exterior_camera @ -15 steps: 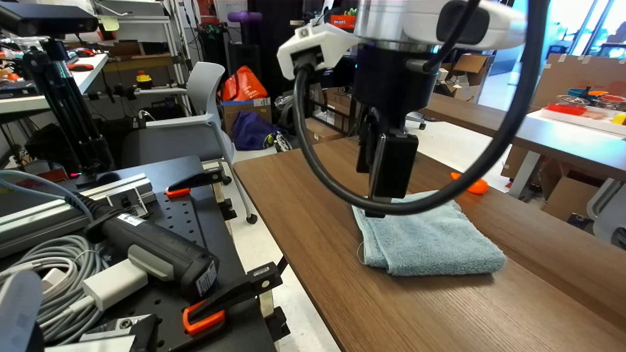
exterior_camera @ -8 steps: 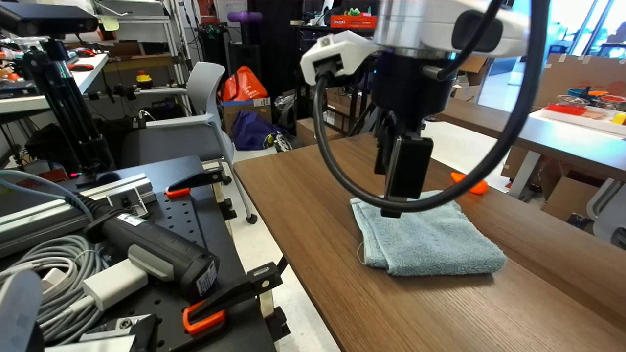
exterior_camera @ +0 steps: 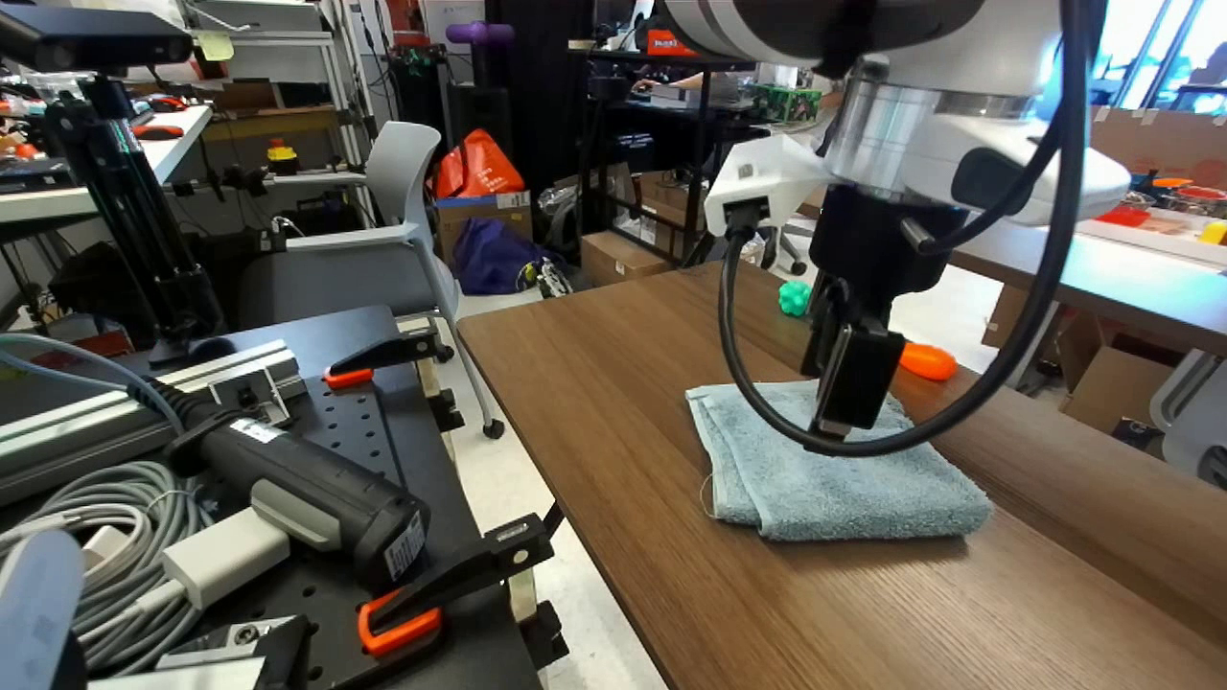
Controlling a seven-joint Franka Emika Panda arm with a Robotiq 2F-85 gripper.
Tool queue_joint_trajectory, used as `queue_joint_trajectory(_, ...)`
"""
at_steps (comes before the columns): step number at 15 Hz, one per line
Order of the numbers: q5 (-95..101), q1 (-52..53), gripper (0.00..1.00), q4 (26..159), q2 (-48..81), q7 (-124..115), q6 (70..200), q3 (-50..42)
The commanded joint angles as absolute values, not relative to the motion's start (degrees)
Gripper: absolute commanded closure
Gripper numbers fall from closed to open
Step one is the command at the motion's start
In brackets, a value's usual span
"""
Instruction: Wipe the table with the towel
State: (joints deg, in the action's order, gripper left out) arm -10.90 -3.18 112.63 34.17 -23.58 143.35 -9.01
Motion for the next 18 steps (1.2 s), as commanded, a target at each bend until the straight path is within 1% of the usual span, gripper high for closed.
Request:
queue_joint_trajectory(1,-10.82,-3.24,0.0,112.34,34.73,-23.61,143.2,-8.98)
queue_joint_trajectory(4,-10.8,-3.23,0.0,112.31,34.89,-23.61,143.23,-8.99)
queue_joint_trajectory(5,-10.28,-2.3,0.0,112.15,35.53,-24.9,145.39,-9.55)
queue_joint_trajectory(6,-9.95,-1.92,0.0,110.65,36.84,-25.76,145.01,-9.82)
queue_joint_trajectory(7,-9.06,-1.45,0.0,107.57,38.74,-27.42,141.04,-10.5)
queue_joint_trajectory(9,-9.68,-1.64,0.0,103.11,42.07,-30.12,138.25,-10.66)
queue_joint_trajectory(14,-9.99,-1.5,0.0,94.4,49.82,-37.65,134.46,-12.26)
queue_joint_trajectory(15,-10.33,-2.19,0.0,99.14,46.39,-34.63,137.05,-10.89)
queue_joint_trajectory(18,-10.19,-2.31,0.0,96.31,48.08,-36.52,135.73,-11.31)
